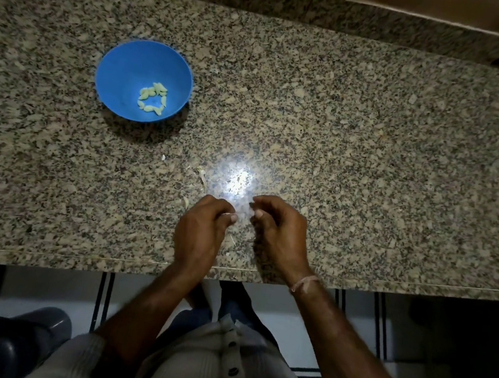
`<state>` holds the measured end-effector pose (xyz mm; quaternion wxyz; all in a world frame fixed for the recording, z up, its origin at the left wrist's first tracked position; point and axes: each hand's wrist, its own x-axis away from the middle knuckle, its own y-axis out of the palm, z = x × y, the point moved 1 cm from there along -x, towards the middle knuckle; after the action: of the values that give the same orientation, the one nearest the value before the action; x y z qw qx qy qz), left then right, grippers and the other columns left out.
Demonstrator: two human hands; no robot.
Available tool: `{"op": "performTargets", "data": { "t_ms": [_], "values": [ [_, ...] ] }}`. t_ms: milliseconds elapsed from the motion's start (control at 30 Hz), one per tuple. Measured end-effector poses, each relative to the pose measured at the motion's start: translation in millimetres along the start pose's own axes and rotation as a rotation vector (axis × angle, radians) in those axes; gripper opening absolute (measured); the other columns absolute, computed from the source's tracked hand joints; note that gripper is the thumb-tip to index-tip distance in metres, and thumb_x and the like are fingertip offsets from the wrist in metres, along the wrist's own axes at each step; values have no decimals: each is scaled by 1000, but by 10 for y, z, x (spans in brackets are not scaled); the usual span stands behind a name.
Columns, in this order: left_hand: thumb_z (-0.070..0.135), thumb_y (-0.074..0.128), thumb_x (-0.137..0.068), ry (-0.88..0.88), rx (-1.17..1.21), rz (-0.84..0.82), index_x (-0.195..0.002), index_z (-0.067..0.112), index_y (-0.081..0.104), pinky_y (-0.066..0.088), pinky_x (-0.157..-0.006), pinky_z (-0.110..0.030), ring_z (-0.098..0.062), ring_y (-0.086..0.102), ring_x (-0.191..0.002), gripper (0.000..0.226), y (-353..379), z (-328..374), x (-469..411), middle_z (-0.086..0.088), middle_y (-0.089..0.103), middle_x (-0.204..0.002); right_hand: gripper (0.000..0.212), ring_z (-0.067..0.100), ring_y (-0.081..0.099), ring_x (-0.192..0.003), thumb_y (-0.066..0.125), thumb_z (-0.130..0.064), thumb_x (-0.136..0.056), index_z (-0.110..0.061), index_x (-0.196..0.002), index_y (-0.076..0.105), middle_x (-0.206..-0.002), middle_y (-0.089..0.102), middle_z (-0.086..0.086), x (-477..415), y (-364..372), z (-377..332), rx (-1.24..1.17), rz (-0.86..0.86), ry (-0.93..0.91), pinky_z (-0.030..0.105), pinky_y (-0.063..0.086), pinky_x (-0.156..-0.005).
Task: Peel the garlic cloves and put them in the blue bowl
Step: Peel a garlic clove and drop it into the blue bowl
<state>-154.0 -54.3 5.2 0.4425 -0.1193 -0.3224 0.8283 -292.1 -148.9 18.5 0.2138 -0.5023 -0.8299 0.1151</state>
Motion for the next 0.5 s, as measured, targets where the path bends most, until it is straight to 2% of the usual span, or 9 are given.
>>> {"op": "performTargets", "data": {
  "t_ms": [100, 133, 233, 267, 333, 433, 500],
  "values": [
    [24, 73, -95, -53, 128, 62, -90, 27, 74, 50, -63, -24, -3, 65, -77, 6, -136, -50, 77, 13, 69, -88, 33, 12, 67, -105, 66, 4, -96, -8, -126, 72, -118, 70, 3, 78, -185, 96, 221, 74, -79, 10, 50, -95],
    [23, 74, -95, -88, 168, 83, -90, 27, 74, 52, -64, -22, -4, 67, -77, 6, -178, -68, 104, 14, 70, -87, 35, 14, 66, -103, 66, 7, -95, -7, -127, 71, -117, 67, 5, 145, -214, 145, 277, 78, -91, 8, 50, -92],
    [22, 78, -93, -169, 229, 119, -90, 24, 74, 54, -64, -22, -2, 68, -76, 5, -219, -150, 164, 14, 72, -83, 41, 17, 64, -96, 63, 10, -94, -9, -130, 68, -110, 59, 1, 368, -73, 218, 352, 80, -92, 29, 61, -84],
    [23, 78, -92, -190, 241, 122, -90, 24, 74, 56, -64, -25, -2, 68, -75, 5, -219, -178, 177, 13, 72, -82, 42, 16, 62, -95, 63, 11, -94, -9, -130, 68, -109, 58, -1, 412, 39, 196, 359, 78, -108, 31, 60, -83],
    [25, 79, -91, -232, 258, 131, -90, 25, 73, 54, -62, -24, -2, 67, -71, 6, -225, -218, 199, 11, 72, -79, 40, 14, 60, -96, 64, 10, -93, -9, -128, 69, -108, 59, -1, 391, 302, 104, 331, 54, -168, 30, 57, -87],
    [23, 79, -90, -276, 240, 158, -90, 23, 73, 49, -59, -19, 0, 65, -69, 6, -262, -267, 231, 11, 71, -77, 34, 14, 65, -98, 61, 9, -96, -7, -124, 72, -110, 63, 0, 230, 477, -95, 153, 2, -176, 23, 58, -88],
    [22, 79, -91, -295, 265, 164, -90, 23, 74, 53, -60, -25, -4, 67, -67, 6, -279, -318, 250, 19, 70, -79, 34, 13, 67, -104, 62, 9, -97, -7, -126, 71, -114, 64, 0, 171, 339, -104, 112, 58, -147, 18, 58, -91]
  ]
}}
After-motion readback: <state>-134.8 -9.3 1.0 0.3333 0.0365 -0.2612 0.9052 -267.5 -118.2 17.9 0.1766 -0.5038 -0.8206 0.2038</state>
